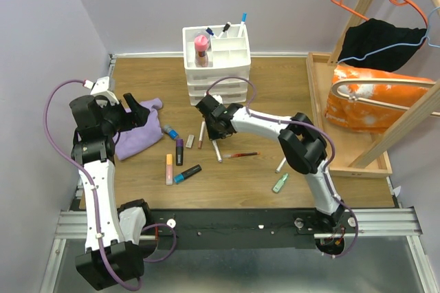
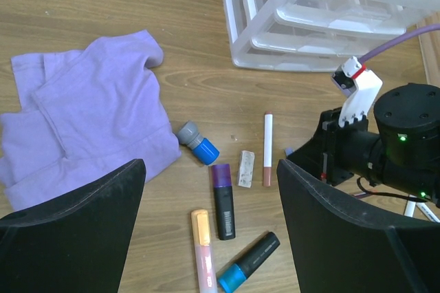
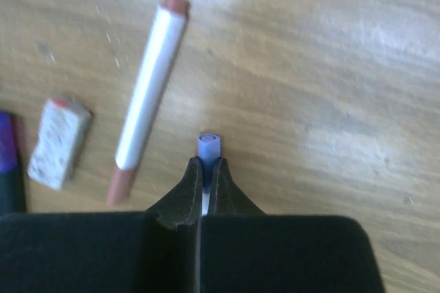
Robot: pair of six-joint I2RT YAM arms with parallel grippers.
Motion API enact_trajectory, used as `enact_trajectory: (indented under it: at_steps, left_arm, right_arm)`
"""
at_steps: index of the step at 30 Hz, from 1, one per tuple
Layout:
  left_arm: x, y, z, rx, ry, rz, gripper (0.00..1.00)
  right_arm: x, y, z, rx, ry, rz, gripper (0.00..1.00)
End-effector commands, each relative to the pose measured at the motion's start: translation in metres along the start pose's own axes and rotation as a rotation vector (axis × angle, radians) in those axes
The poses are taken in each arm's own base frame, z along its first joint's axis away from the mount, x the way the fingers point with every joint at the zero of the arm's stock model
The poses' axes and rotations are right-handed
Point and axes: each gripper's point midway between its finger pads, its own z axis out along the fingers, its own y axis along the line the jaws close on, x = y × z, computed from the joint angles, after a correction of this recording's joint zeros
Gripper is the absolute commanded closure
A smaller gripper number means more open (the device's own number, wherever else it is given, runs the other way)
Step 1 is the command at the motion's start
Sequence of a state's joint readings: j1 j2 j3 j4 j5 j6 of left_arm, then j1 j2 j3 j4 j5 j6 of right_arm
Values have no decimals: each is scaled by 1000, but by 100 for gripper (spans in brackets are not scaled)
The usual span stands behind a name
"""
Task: Sort the stationery into containers
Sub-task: Pick up the pen from the center of the board, then place the pen in the storage box.
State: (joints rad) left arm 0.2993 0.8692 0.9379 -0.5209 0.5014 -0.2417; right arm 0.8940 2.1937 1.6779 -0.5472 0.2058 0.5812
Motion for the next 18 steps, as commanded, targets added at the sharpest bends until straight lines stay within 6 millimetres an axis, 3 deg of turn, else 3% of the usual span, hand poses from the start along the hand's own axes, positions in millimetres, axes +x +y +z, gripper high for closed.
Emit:
enact_trajectory:
  at_steps: [1,2,3,5,8,9,11,14,18]
  left_arm:
    - [-18,-9,-4,27,-39,20,14]
    - [-18,-9,-2,29,-35,18,14]
    - [-19,-10,-2,39,-36,21,14]
    - [-20,-10,2,49,-31,23,14]
    - [-24,-11,7,71,-23,27,14]
    - [-25,-12,7,77,-24,34,14]
    - [-26,-15,10,108,-25,57,15]
    - [-27,-27,13,199,-32,111,15]
    - [-28,-34,15,245,-36,151,15]
  right_arm:
    - [-27,8,-71,-126,-53,-95,100]
    - [-44,17,-89,-170,-111,-95,99]
    - [-71,31,-128,-257,-195,-114,99]
    - [-106,45,-166,-337,-337,-127,99]
    - [-163,57,-242,-442,-625,-153,99]
    - [-177,56,-258,-439,-704,-175,99]
    - [-213,50,-301,-443,-898,-150,100]
    - [-265,20,-342,-362,-1154,-109,100]
    - [-329,-34,-365,-224,-1353,-45,100]
